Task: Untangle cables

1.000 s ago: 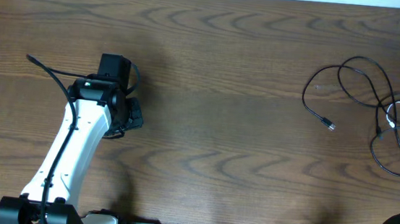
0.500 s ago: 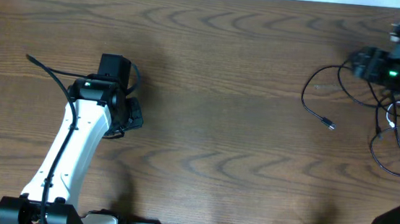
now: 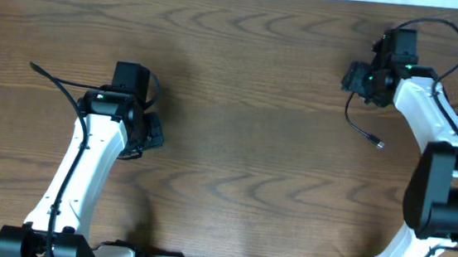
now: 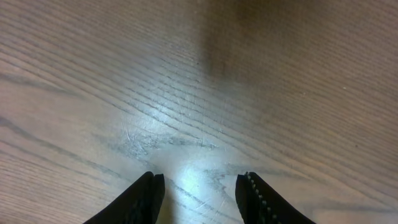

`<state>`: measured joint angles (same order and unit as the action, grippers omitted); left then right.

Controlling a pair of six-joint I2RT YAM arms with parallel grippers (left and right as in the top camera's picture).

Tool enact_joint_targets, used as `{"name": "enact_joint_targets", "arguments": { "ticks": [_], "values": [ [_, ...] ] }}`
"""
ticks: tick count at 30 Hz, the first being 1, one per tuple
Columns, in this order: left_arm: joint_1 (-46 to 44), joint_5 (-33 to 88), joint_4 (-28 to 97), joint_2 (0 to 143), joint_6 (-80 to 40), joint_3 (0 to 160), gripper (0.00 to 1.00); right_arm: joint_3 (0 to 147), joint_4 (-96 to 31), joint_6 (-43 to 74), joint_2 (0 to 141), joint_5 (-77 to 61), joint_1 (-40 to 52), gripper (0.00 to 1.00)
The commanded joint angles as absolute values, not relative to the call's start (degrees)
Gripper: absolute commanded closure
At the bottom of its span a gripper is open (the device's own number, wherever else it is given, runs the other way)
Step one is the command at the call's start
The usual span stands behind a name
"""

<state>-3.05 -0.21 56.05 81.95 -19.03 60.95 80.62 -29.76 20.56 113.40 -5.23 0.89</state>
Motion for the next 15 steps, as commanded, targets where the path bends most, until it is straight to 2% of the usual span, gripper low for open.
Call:
{"name": "enact_joint_targets", "arguments": {
  "ticks": [1, 13, 15],
  "values": [
    [-2.81, -0.51, 56.34, 81.65, -18.09, 60.71, 0.57, 81.14, -28.03, 28.21, 115.7, 0.32, 1.76, 0.36],
    [-2.81, -0.43, 56.34, 81.65, -18.09, 60.71, 0.57, 81.14, -25.93, 36.47, 120.51, 4.36, 2.42, 0.44],
    [-2.81, -0.43, 56.34, 81.65, -18.09, 60.71, 0.57, 81.14, -25.71, 36.45, 121.08, 4.4, 2.68, 0.48]
  ]
}}
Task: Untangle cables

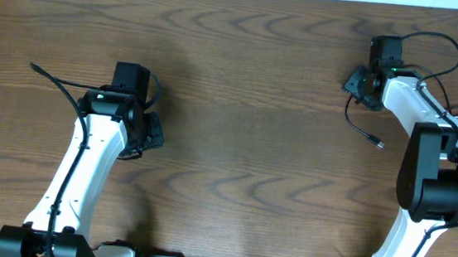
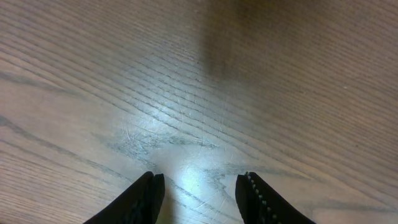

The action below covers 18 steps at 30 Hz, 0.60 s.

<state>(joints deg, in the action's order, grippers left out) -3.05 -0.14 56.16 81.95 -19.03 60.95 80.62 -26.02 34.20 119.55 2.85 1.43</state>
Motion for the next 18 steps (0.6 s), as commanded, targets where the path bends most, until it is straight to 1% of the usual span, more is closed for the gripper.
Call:
{"name": "enact_joint_targets", "arguments": {
  "ticks": [1, 2, 3, 4, 5, 6, 10, 13, 18],
  "values": [
    [-2.81, -0.43, 56.34, 81.65, -18.11, 60.71, 0.57, 81.14, -25.71, 36.45, 121.1, 4.38, 2.74, 0.51],
    [-2.81, -0.43, 56.34, 81.65, -18.09, 60.71, 0.57, 81.14, -25.71, 36.45, 121.1, 4.38, 2.74, 0.56],
    [-2.81, -0.43, 56.34, 81.65, -18.11, 60.71, 0.57, 81.14, -25.54, 36.47, 121.1, 4.36, 2.79, 0.65],
    [-2.81, -0.43, 56.34, 81.65, -18.11, 60.71, 0.57, 81.14, -25.36, 36.45, 121.1, 4.36, 2.79, 0.75],
    [-2.81, -0.43, 56.34, 81.65, -18.09, 60.71, 0.57, 81.17, -25.17, 36.45, 121.08, 4.29, 2.79, 0.93],
    [-2.81, -0.43, 56.34, 81.65, -18.09, 60.71, 0.57, 81.17, -25.19, 36.42, 121.08, 3.95, 2.79, 0.99],
    [-2.81, -0.43, 56.34, 81.65, -18.11, 60.71, 0.57, 81.25, -25.76, 35.33, 119.9, 1.98, 2.57, 0.99],
    [-2.81, -0.43, 56.34, 81.65, -18.11, 60.71, 0.57, 81.71, -26.81, 30.89, 116.51, -0.71, 1.87, 0.99],
    [-2.81, -0.43, 56.34, 81.65, -18.09, 60.71, 0.57, 81.87, -33.23, 25.76, 104.55, -0.75, -1.04, 0.99]
  ]
}}
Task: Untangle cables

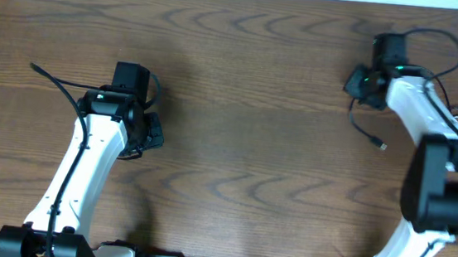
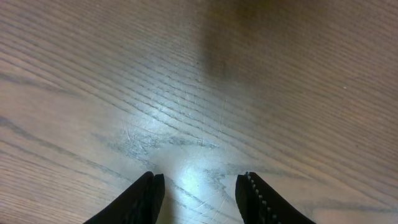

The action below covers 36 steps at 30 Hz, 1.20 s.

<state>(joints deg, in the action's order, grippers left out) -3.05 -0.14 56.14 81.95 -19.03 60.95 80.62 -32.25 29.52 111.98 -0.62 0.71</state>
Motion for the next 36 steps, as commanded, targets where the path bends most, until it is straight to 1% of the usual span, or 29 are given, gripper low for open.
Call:
{"name": "enact_joint_targets", "arguments": {
  "ticks": [1, 6, 10, 17, 23, 24, 25, 26, 27, 28, 30, 32, 35, 36],
  "values": [
    [-2.81, -0.43, 56.34, 81.65, -18.09, 60.71, 0.57, 81.87, -35.03, 25.61, 101.54, 0.1, -2.35, 0.99],
    [-2.81, -0.43, 56.34, 81.65, -18.11, 60.71, 0.57, 81.87, -38.5, 25.61, 92.97, 4.54, -8.64, 0.99],
    [-2.81, -0.43, 56.36, 81.65, -18.09, 60.71, 0.57, 81.87, -39.38, 25.63, 88.75, 7.92, -17.3, 0.99],
    [-2.81, -0.43, 56.36, 81.65, -18.09, 60.71, 0.57, 81.36, -45.56, 25.65, 92.16, 8.47, -30.17, 0.99],
    [-2.81, -0.43, 56.36, 81.65, -18.11, 60.71, 0.57, 81.3, -48.07, 25.65, 97.67, 8.38, -33.78, 0.99],
    [-2.81, -0.43, 56.34, 81.65, -18.11, 60.71, 0.57, 81.3, -48.03, 25.63, 98.17, 8.4, -33.85, 0.96],
    [-2.81, -0.43, 56.31, 81.65, -18.11, 60.71, 0.57, 81.3, -47.94, 25.63, 98.19, 8.12, -33.85, 0.84],
    [-2.81, -0.43, 56.31, 81.65, -18.09, 60.71, 0.57, 81.32, -47.42, 25.61, 98.15, 7.73, -33.8, 0.61],
    [-2.81, -0.43, 56.31, 81.65, -18.09, 60.71, 0.53, 81.32, -46.96, 25.56, 98.04, 7.03, -33.8, 0.46],
    [-2.81, -0.45, 56.29, 81.65, -18.09, 60.71, 0.5, 81.34, -45.8, 23.64, 97.73, 4.34, -33.76, 0.34],
    [-2.81, -0.45, 55.77, 81.65, -18.06, 60.71, 0.47, 81.38, -44.53, 21.47, 96.99, -0.05, -33.76, 0.3],
    [-2.81, -0.43, 54.63, 81.65, -18.06, 60.71, 0.45, 81.8, -44.07, 21.06, 96.09, -3.84, -33.76, 0.28],
    [-3.01, 0.75, 50.43, 81.65, -17.98, 60.71, 0.41, 82.26, -43.27, 18.65, 94.19, -15.44, -33.04, 0.28],
    [-3.09, 3.31, 48.31, 81.65, -17.23, 60.71, 0.4, 82.26, -43.38, 15.31, 93.82, -21.06, -32.32, 0.27]
  ]
}}
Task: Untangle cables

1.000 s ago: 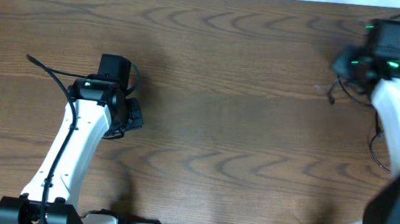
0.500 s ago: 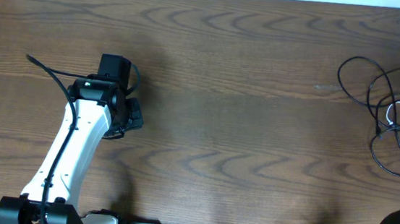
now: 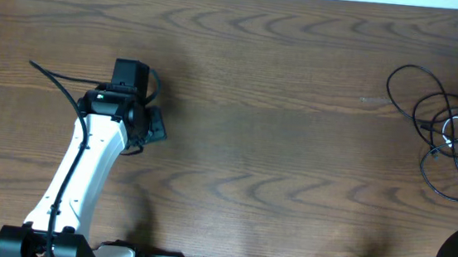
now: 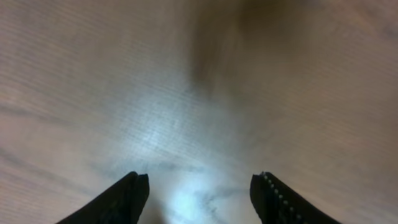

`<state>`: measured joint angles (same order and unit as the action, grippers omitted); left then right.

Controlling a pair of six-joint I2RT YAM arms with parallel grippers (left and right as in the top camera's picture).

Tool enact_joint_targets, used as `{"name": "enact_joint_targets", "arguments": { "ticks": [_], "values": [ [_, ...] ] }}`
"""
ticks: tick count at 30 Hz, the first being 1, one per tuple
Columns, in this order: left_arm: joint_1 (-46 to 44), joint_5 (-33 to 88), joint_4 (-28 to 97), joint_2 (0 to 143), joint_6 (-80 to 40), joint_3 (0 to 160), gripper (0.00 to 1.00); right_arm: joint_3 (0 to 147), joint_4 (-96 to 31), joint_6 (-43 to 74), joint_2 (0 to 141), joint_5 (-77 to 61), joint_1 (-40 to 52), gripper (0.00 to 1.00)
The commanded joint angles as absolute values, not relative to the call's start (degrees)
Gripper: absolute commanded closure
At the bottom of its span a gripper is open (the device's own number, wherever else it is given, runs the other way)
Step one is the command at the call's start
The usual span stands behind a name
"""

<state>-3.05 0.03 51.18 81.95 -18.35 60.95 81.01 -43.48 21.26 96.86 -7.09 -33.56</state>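
A tangle of thin black cable loops [image 3: 430,113] lies at the table's right edge, with a white cable coiled among them. A dark shape at that edge may be my right gripper, but its jaws do not show. My left gripper [image 3: 154,127] hovers over bare wood at the left, far from the cables. In the left wrist view the gripper [image 4: 199,186] is open with only blurred wood grain between its fingers [image 4: 127,196].
The wooden table [image 3: 260,148] fills the view. Part of the right arm's base shows at the lower right corner. A black cord [image 3: 55,78] trails from the left arm toward the left. A dark rail runs along the front edge.
The right arm has left the far right of the table and is almost out of frame. The cables now lie spread in loops at the right edge. My left jaws stand slightly wider, and the left wrist view is blurred.
At all three earlier moments the right arm was over the far right with a thin black cable hanging from its gripper, shifting a little each time, while the left gripper stayed open and still. Now the right arm is withdrawn and the cables rest on the table.
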Motion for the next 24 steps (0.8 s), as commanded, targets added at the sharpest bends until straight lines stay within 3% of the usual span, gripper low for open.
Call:
{"name": "enact_joint_targets", "arguments": {
  "ticks": [1, 4, 9, 12, 13, 17, 24],
  "values": [
    [-3.36, 7.31, 45.45, 81.65, -15.25, 60.71, 0.39, 82.26, -44.18, 12.25, 93.71, -25.04, -31.4, 0.27],
    [-5.93, 12.88, 38.04, 81.65, -11.88, 60.71, 0.35, 82.24, -49.69, 0.86, 93.71, -28.21, -25.36, 0.24],
    [-14.17, 9.41, 34.65, 81.65, -5.56, 60.71, 0.28, 82.24, -55.53, -5.48, 93.71, -16.86, -13.85, 0.2],
    [-15.73, -0.43, 40.42, 81.65, -5.63, 60.71, 0.21, 82.24, -58.52, -5.08, 93.71, -8.49, -9.08, 0.16],
    [-15.64, -3.25, 44.29, 81.65, -6.72, 60.71, 0.15, 82.21, -59.75, -3.97, 93.71, -5.37, -7.09, 0.13],
    [-13.69, -3.86, 55.05, 81.62, -14.28, 60.71, 0.14, 82.21, -62.78, -0.75, 93.69, -4.23, -3.29, 0.03],
    [-12.67, -3.03, 64.07, 78.72, -15.33, 60.4, 0.14, 78.94, -62.63, 0.75, 87.72, -10.04, -1.74, 0.01]
  ]
}}
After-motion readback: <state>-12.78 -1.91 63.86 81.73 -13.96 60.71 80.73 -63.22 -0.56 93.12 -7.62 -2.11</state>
